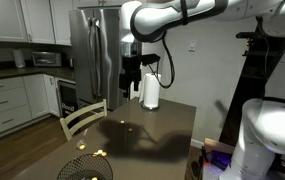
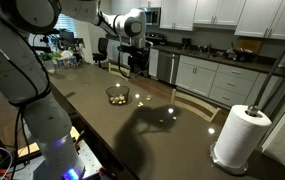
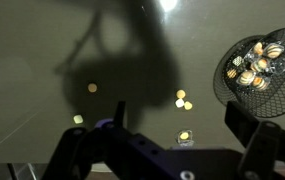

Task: Take the orange object from the table and place in the black basket

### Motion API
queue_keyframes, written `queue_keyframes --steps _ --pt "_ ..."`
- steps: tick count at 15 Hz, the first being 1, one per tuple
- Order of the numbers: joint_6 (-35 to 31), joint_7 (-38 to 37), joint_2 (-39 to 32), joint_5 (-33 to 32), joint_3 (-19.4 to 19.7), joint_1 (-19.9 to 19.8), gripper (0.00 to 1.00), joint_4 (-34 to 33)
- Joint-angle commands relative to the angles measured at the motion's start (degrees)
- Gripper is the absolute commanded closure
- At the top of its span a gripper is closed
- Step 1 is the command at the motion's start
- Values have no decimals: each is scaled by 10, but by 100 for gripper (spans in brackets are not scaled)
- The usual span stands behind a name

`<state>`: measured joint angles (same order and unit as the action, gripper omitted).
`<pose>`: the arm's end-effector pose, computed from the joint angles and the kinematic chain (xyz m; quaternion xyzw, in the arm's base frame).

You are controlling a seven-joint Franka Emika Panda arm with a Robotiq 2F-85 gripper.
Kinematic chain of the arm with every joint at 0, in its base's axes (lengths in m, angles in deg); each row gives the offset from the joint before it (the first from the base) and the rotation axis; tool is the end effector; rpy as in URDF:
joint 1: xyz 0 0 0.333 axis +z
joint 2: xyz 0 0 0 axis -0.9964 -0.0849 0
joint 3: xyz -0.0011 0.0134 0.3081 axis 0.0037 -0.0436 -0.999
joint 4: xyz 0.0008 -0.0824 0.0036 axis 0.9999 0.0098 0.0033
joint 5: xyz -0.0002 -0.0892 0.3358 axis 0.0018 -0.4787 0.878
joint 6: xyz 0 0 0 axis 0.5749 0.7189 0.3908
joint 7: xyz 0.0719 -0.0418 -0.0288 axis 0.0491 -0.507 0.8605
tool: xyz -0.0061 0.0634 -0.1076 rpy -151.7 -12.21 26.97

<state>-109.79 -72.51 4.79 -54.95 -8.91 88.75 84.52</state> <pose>0.4681 0.0680 0.4935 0.9998 0.0024 -0.0147 0.0125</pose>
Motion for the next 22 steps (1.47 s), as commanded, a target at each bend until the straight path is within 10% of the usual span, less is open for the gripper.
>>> queue_keyframes --steps 1,22 --pt "16 35 -66 12 21 -13 0 -60" --pt "3 80 -222 52 70 -57 0 -121"
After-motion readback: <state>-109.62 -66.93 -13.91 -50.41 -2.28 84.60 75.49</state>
